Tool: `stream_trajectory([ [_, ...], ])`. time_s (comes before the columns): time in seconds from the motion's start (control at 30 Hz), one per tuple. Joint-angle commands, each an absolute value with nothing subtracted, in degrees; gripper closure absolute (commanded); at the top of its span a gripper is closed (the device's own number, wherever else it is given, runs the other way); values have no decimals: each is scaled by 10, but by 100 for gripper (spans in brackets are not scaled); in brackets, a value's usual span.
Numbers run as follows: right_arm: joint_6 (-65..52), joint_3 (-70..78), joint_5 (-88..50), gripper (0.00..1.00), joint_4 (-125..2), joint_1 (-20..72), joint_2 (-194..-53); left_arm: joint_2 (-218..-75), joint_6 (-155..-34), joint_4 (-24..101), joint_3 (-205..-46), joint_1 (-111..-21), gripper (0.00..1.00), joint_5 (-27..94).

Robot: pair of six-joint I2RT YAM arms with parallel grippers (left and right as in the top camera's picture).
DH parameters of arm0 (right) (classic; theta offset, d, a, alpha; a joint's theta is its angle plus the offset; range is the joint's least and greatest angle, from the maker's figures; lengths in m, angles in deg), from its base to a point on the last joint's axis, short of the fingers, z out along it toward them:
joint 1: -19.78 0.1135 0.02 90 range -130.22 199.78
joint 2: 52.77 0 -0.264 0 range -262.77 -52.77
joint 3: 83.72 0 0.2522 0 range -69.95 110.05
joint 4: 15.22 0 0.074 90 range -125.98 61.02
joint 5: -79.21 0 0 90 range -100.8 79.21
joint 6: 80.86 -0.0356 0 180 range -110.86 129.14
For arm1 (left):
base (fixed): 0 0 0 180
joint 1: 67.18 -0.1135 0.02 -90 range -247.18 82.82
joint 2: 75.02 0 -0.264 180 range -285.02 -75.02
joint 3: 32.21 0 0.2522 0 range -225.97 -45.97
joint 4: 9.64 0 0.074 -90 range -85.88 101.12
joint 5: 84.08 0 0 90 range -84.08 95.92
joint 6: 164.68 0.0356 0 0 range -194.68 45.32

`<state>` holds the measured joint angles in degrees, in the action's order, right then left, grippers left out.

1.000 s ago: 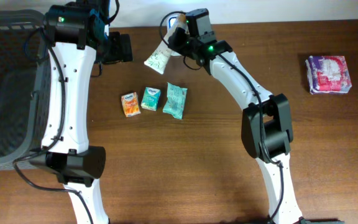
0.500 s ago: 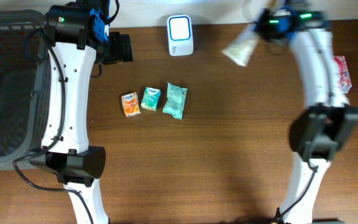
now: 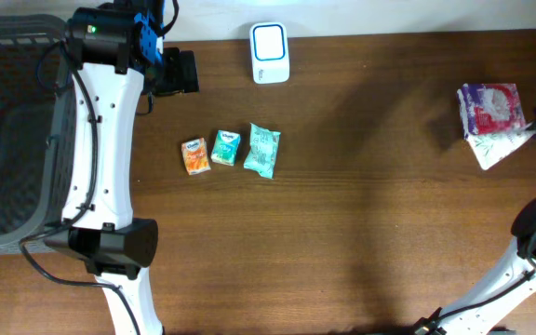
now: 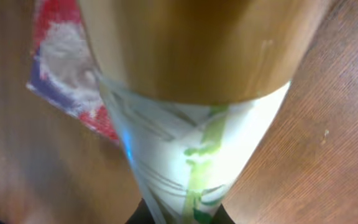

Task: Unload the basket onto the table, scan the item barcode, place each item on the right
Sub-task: 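Carry the white tube right and lay it below the red package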

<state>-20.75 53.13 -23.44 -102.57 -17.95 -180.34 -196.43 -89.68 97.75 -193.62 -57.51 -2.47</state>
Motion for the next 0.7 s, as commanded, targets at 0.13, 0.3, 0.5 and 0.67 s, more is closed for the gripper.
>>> stream_trajectory([
  [0.13,-289,351,-230,96,-869,-181,-1790,-1960,-900,977,-1942,-576,1,-25],
  [0.3,-289,335,-230,96,-772,-182,-1796,-1960,-900,977,-1942,-576,1,-25],
  [0.5,-251,338,-291,89,-697,-182,-1796,-1960,-900,977,-1942,-576,1,-25],
  [0.67,-226,361,-320,85,-765,-197,-1794,-1960,-900,977,-1942,-576,1,-25],
])
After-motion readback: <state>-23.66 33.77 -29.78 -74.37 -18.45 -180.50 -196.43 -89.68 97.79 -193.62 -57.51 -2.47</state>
